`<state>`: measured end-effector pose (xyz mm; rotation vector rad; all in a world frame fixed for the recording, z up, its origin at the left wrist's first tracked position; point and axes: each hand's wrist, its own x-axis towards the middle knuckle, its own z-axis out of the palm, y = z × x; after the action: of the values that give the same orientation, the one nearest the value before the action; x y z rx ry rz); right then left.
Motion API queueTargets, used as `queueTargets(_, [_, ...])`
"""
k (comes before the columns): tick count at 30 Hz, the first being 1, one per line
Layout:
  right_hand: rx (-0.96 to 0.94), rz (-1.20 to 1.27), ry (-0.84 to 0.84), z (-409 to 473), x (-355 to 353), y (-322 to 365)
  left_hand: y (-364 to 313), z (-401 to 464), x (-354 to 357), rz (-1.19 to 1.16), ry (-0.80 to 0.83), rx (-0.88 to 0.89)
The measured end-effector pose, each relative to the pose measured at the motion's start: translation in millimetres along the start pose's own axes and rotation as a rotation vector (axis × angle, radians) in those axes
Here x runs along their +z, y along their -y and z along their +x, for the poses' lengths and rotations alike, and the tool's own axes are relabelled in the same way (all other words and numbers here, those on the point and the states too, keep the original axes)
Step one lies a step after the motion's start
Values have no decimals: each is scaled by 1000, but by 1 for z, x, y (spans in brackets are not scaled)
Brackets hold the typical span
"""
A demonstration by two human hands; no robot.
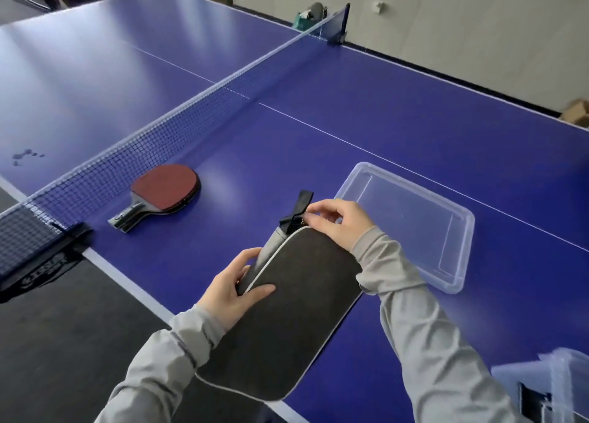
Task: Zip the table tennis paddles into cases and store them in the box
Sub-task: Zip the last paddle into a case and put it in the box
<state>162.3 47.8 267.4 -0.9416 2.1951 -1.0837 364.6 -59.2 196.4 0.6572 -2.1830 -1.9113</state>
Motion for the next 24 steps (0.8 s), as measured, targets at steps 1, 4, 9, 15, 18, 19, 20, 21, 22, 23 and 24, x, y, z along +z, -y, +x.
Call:
queueTargets(1, [30, 28, 23, 7, -3, 1, -1, 7, -4, 5, 18, -1])
queueTargets(4, [119, 58, 129, 25, -12, 0, -1, 27, -14, 50, 79, -4])
queueTargets(9, [159, 10, 76, 43, -14, 1, 3, 56, -26, 87, 162, -2])
queueTargets(15, [237, 17, -200, 55, -2, 2, 9, 95, -45, 41, 293, 10])
queueTargets(18, [279, 100, -311, 58, 9, 8, 9, 112, -65, 45, 359, 20])
queueTargets(19, [293, 112, -343, 60, 13, 10, 10, 118, -72, 50, 379, 28])
queueTargets(20, [307, 122, -373, 63, 17, 12, 10, 123, -80, 58, 398, 36])
queueTargets(21, [322, 134, -403, 64, 22, 14, 10, 128, -87, 66, 415, 43])
queueTargets(22, [337, 148, -434, 66, 26, 16, 10, 133, -94, 69, 431, 46])
queueTargets(23, [351, 161, -468, 66, 30, 17, 9, 138, -100, 64, 446, 42])
queueTargets(24, [366, 172, -506, 66, 34, 17, 9, 142, -106, 54, 461, 35])
